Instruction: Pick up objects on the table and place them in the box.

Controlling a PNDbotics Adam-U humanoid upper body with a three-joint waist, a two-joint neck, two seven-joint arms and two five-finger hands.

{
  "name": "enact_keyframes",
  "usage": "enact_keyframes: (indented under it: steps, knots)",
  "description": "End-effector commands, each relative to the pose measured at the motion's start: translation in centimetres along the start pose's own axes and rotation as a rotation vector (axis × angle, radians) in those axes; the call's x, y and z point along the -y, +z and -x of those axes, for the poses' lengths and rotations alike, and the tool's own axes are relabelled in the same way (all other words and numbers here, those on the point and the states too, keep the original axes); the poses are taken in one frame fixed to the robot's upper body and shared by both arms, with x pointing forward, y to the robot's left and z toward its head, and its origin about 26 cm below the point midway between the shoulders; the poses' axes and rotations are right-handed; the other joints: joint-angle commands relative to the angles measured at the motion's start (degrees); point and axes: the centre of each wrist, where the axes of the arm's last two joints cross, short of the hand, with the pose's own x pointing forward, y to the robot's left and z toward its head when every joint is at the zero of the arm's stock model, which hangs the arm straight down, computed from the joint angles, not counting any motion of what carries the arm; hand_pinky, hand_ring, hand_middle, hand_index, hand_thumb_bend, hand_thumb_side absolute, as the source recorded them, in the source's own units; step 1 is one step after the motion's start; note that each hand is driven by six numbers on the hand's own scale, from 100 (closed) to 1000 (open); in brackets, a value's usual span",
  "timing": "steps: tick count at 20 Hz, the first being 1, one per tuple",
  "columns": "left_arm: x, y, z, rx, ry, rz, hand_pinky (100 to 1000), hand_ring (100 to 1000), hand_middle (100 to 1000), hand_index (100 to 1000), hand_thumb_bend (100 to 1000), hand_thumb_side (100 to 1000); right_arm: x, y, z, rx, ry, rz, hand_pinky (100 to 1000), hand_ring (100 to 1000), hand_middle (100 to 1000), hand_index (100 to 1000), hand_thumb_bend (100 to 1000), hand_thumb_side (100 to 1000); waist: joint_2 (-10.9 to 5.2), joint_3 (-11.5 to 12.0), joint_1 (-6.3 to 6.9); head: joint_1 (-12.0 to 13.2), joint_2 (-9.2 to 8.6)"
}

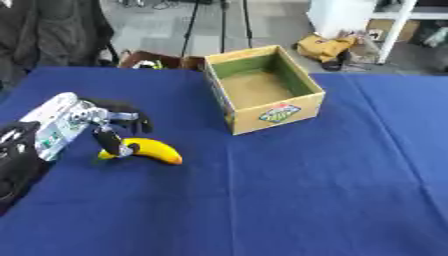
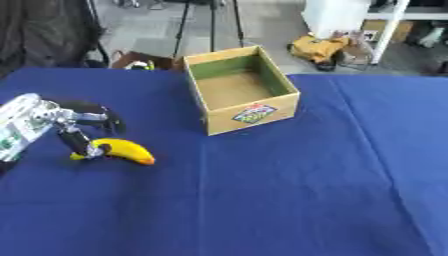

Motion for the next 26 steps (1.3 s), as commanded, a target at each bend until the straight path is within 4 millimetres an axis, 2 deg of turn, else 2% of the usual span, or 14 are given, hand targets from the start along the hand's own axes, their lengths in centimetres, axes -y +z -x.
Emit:
enact_keyframes:
  steps: [1,5,13,19,22,26]
  knots:
    - [-0.8,0.1,0.3,-0.019,-0.033,-0.023,811,786,793,889,244,100,0.6,-0.8,-0.7,0.03,0.01,0.0,726,677,674,764,100,693,-0.91,-0.07,-0.03,0.02,0.14]
    - [-0.5,-0.4,0.3,-0.014,-0.046,-0.008,800,774,779,883,239,100,0.5,-0.8,-0.7,0.031,0.008,-0.001,726,677,674,764,100,692,-0.86,-0.09,-0.01,0.07,0.19]
    - [-0.3,-0.4,0.4,-0.004,-0.048,-0.005,729,696,711,844,197,100,0.5,-0.9,-0.7,0.031,0.008,0.0,726,677,674,764,100,692,-0.88,-0.11,0.01,0.13,0.19]
    - [-0.4,-0.3,0.3,-0.005,-0.059,-0.003,617,617,625,779,123,100,0.6,-0.8,-0.7,0.03,0.01,0.0,726,677,674,764,100,692,-0.89,-0.09,0.0,0.2,0.27]
    - [-0.8,-0.1,0.3,-0.009,-0.069,-0.023,579,579,581,736,100,100,0.6,-0.8,-0.7,0.03,0.011,0.001,726,677,674,764,100,692,-0.93,-0.07,-0.01,0.18,0.25]
    - [-1.8,0.5,0.1,-0.011,-0.081,-0.068,571,568,568,721,100,100,0.6,-0.8,-0.7,0.03,0.012,0.001,726,677,674,764,100,692,-0.97,-0.02,0.01,0.18,0.24]
